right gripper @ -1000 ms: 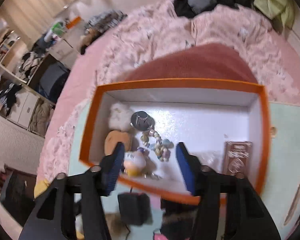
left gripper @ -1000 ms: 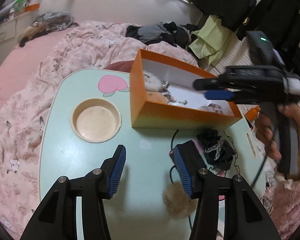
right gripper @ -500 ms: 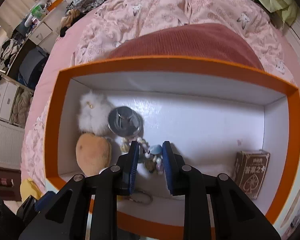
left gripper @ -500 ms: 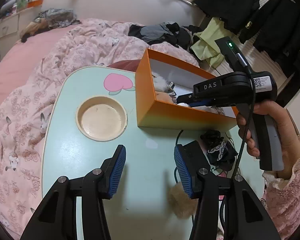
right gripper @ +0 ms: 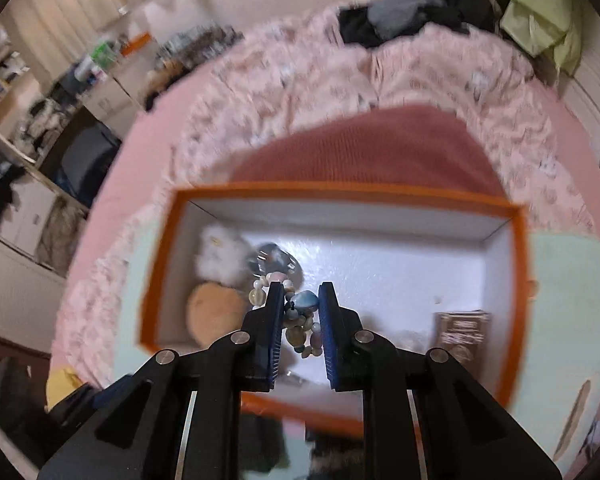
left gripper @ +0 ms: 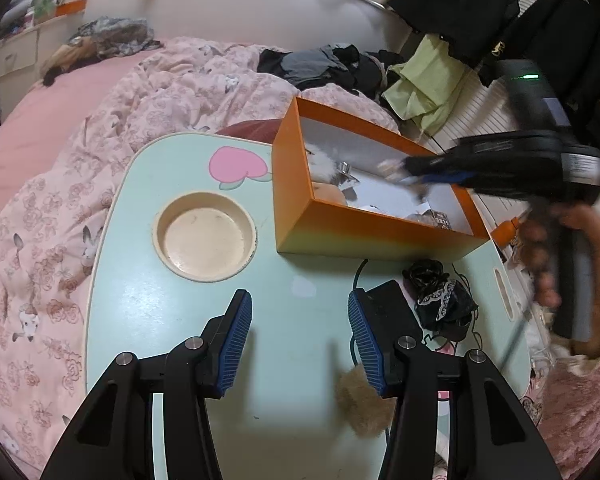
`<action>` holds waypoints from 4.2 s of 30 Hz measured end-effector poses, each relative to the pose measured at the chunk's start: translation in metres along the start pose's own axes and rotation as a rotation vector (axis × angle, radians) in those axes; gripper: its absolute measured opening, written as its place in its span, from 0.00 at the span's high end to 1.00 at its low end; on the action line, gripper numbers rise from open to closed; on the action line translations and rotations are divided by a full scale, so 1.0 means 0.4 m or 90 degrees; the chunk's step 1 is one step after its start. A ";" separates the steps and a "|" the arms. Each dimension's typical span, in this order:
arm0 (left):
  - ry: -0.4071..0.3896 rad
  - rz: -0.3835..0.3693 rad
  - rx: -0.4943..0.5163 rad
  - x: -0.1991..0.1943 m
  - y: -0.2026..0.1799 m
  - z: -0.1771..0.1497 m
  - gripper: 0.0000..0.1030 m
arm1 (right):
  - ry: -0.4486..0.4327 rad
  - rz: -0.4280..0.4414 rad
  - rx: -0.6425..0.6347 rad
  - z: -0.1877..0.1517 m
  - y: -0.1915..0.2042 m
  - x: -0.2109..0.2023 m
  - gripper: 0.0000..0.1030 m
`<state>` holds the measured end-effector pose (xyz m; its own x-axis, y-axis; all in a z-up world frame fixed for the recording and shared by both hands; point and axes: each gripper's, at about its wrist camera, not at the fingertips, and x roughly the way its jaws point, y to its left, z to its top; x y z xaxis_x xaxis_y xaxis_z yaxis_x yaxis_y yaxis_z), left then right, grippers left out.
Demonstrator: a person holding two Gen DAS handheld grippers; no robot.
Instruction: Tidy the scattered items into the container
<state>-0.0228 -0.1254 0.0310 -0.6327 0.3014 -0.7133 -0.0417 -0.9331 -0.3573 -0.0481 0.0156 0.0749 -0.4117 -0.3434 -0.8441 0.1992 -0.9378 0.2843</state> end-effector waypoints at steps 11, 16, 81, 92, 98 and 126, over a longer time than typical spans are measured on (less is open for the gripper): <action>0.012 0.005 0.010 0.015 -0.025 -0.010 0.52 | -0.023 0.086 -0.005 -0.225 -0.027 -0.096 0.82; 0.022 0.004 0.023 0.025 -0.047 -0.018 0.52 | -0.024 0.083 -0.001 -0.291 -0.037 -0.025 0.82; 0.055 0.046 0.098 0.022 -0.083 0.047 0.76 | -0.165 0.157 0.083 -0.428 -0.069 -0.071 0.74; 0.089 0.049 0.094 0.078 -0.072 -0.020 0.75 | 0.020 0.078 0.026 -0.099 0.065 -0.013 0.75; 0.067 0.044 0.095 0.053 -0.064 -0.018 0.49 | 0.106 0.017 0.032 -0.039 0.064 0.108 0.74; 0.048 0.039 0.054 0.017 0.000 0.010 0.49 | 0.015 0.157 0.053 -0.105 0.003 -0.097 0.64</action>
<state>-0.0302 -0.1242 0.0283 -0.5762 0.2543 -0.7767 -0.0717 -0.9624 -0.2620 0.0054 0.0301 0.0887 -0.3379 -0.5623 -0.7548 0.2170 -0.8269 0.5188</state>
